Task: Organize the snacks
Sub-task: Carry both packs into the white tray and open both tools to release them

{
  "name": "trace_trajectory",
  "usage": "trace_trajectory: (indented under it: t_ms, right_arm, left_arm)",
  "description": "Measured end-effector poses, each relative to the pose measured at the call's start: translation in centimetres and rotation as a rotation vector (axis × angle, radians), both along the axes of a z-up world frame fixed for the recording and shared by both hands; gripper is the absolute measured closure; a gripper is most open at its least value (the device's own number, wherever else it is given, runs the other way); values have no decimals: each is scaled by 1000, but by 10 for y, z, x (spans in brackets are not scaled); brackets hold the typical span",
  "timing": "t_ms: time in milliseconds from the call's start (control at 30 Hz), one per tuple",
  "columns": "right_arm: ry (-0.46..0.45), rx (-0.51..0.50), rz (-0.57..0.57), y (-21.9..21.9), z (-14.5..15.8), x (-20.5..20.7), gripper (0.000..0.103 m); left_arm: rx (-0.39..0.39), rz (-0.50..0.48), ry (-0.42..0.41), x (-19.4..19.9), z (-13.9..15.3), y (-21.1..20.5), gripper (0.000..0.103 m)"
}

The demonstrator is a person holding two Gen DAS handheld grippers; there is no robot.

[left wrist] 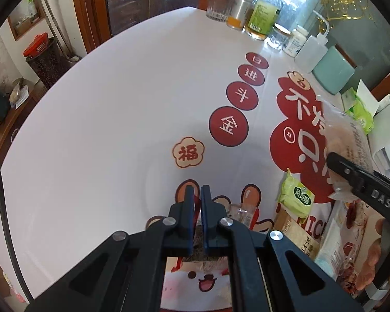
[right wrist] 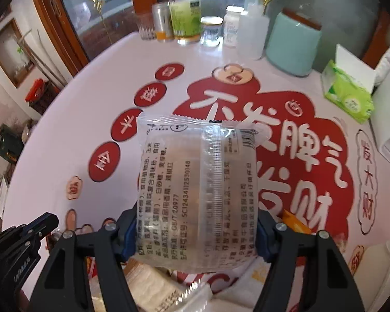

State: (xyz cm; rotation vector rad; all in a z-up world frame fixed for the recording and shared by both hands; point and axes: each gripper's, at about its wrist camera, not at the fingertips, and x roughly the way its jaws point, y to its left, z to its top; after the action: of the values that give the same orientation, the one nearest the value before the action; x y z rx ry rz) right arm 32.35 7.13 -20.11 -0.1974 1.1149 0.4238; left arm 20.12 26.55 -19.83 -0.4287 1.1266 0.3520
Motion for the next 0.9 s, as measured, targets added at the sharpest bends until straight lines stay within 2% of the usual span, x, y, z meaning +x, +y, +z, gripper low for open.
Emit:
trace_trajectory:
  t_ms: [233,467,667,900]
  right_arm:
    - [-73,78,-19,-21,54,-28,33]
    - [-156,165,-82,-73,113,-75,33]
    - [-209,163,-181,-157,146,-130,33]
    - [-227,72,-326,-269,165,-184,33]
  left_arm:
    - [21,-47,-82,-15,53,-10,101]
    - [39,-166,-213,-27,127,-66,101]
    - [-4,-308,-321,-40,182,-157,100]
    - [-51,-479,-378,-48,210,-286,100]
